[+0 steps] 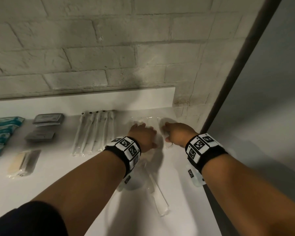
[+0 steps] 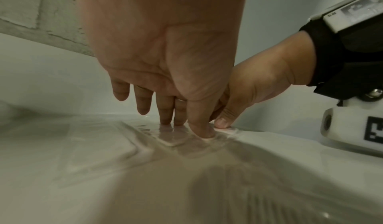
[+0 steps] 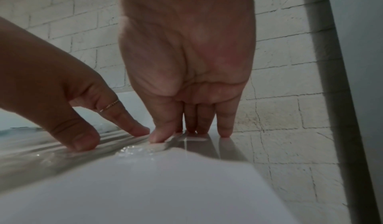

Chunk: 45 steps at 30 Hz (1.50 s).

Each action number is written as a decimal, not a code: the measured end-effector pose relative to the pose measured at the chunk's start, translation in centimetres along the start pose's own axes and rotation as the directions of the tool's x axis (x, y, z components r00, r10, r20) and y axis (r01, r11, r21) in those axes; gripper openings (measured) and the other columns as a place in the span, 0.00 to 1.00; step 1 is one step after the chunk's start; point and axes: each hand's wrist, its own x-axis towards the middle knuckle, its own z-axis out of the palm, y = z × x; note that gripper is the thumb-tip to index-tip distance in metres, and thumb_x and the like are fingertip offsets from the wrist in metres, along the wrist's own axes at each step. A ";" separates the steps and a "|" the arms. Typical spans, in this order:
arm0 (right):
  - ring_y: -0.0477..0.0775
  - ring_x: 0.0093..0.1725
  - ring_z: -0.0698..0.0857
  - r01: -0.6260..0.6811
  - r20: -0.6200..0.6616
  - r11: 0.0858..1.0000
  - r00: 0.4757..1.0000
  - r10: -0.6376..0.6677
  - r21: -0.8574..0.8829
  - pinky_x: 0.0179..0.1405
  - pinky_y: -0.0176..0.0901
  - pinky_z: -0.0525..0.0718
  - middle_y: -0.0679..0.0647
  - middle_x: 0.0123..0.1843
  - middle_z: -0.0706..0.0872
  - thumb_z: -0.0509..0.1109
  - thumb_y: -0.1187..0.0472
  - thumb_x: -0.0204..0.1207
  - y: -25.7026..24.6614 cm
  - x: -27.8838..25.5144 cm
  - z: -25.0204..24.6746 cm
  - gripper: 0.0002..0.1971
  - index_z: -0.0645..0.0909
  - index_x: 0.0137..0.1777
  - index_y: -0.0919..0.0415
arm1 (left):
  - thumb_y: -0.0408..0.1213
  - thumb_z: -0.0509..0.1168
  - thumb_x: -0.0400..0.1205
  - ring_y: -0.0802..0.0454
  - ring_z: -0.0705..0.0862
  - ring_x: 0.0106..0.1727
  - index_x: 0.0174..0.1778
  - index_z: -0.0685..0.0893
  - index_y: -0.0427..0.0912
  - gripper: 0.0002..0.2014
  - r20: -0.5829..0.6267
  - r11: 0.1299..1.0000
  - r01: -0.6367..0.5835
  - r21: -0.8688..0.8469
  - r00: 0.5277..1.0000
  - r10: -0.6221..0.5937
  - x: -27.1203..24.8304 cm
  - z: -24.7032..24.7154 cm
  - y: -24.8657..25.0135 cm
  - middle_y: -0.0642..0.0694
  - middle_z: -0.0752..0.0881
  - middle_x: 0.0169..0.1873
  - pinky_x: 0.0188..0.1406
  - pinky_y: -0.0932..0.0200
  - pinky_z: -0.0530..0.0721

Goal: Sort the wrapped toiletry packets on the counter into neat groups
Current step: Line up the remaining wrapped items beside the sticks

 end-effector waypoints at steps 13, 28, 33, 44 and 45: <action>0.58 0.58 0.84 0.105 0.272 0.972 0.961 -0.045 -0.211 0.48 0.45 0.77 0.55 0.61 0.85 0.74 0.34 0.66 -7.9 -7.6 3.0 0.35 0.78 0.67 0.58 | 0.60 0.57 0.81 0.41 0.60 0.82 0.80 0.66 0.51 0.32 0.056 1.000 -0.021 0.001 0.998 0.020 0.0 -0.4 -0.5 0.51 0.67 0.80 0.78 0.43 0.58; 0.57 0.32 0.85 -0.141 0.138 0.955 0.985 0.107 0.261 0.29 0.46 0.84 0.60 0.39 0.85 0.69 0.66 0.78 -1.6 -4.3 -2.1 0.12 0.77 0.60 0.67 | 0.59 0.58 0.78 0.41 0.74 0.67 0.60 0.77 0.52 0.20 -0.019 0.997 -0.076 -0.005 0.997 0.076 -0.7 -0.7 -0.8 0.52 0.80 0.63 0.67 0.47 0.70; 0.62 0.60 0.84 -0.136 -0.142 0.972 0.976 0.164 0.190 0.57 0.48 0.84 0.60 0.61 0.84 0.68 0.64 0.77 1.3 -0.6 -3.4 0.17 0.78 0.65 0.64 | 0.61 0.59 0.77 0.39 0.73 0.69 0.65 0.76 0.50 0.25 -0.011 0.996 -0.086 0.017 0.996 0.086 -0.6 -0.6 -0.6 0.53 0.79 0.64 0.65 0.44 0.71; 0.59 0.57 0.85 0.000 -0.010 0.973 1.000 -0.002 -0.232 0.49 0.48 0.81 0.56 0.59 0.86 0.73 0.59 0.73 1.7 0.6 -1.9 0.23 0.77 0.69 0.58 | 0.58 0.59 0.81 0.41 0.47 0.85 0.81 0.64 0.52 0.32 -0.067 0.989 -0.013 -0.150 0.998 0.003 0.0 -0.9 2.1 0.47 0.59 0.84 0.80 0.36 0.40; 0.59 0.56 0.85 -0.009 -0.019 0.974 1.000 0.005 -0.226 0.48 0.48 0.81 0.55 0.56 0.86 0.73 0.59 0.73 1.6 0.6 -1.8 0.25 0.75 0.70 0.58 | 0.58 0.59 0.81 0.40 0.48 0.85 0.81 0.64 0.51 0.32 -0.066 0.987 -0.024 -0.159 0.998 0.013 0.2 -1.0 2.7 0.47 0.60 0.83 0.80 0.36 0.41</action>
